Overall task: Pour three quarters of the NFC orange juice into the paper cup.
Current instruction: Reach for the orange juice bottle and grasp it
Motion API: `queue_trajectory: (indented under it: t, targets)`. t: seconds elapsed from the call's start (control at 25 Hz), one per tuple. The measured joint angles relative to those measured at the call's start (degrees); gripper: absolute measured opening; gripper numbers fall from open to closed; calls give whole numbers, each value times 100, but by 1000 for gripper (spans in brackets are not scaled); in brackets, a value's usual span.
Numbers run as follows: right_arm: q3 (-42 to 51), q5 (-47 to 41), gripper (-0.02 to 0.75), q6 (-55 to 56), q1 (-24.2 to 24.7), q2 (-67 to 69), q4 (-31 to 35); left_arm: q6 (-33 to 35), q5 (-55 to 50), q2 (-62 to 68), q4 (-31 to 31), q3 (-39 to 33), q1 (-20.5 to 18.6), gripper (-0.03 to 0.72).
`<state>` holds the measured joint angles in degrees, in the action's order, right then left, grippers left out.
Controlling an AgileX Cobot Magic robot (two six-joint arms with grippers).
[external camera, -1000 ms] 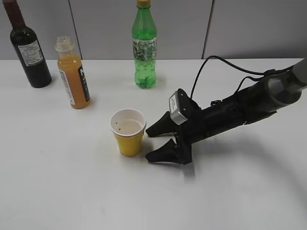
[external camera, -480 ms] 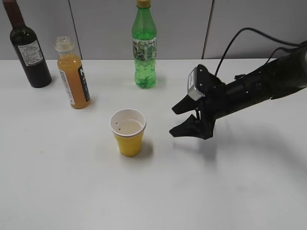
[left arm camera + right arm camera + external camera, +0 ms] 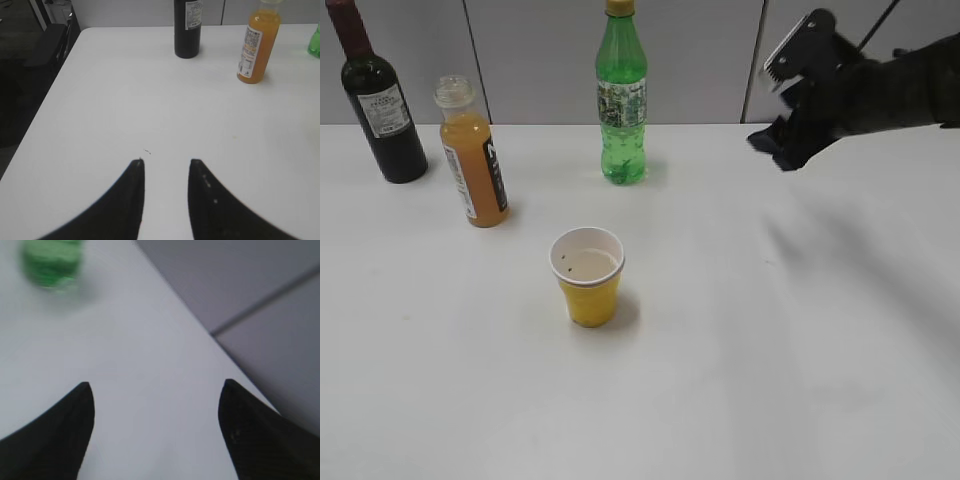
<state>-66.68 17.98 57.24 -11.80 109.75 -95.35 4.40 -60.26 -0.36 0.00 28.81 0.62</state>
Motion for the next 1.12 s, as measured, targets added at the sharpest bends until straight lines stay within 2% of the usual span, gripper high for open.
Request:
queue_trajectory:
  t: [0.2, 0.32, 0.56, 0.68, 0.8, 0.96, 1.12]
  targets:
    - [-182, -2748, 605, -28, 0, -216, 1226, 0, 0, 0, 0, 0, 0, 237]
    - [-499, -3944, 598, -914, 11, -216, 2336, 0, 0, 0, 0, 0, 0, 237]
    - [-1567, -5359, 597, -3659, 148, -216, 6238, 0, 0, 0, 0, 0, 0, 237]
    - [-2200, -6158, 597, -4609, 325, -216, 7736, 0, 0, 0, 0, 0, 0, 237]
    - [-2755, -7045, 597, -5207, 549, -216, 8935, 0, 0, 0, 0, 0, 0, 237]
    - [-3227, -8154, 597, -5860, 765, -222, 9974, 0, 0, 0, 0, 0, 0, 237]
    - [-3273, -8576, 597, -6035, 801, -373, 10173, 0, 0, 0, 0, 0, 0, 237]
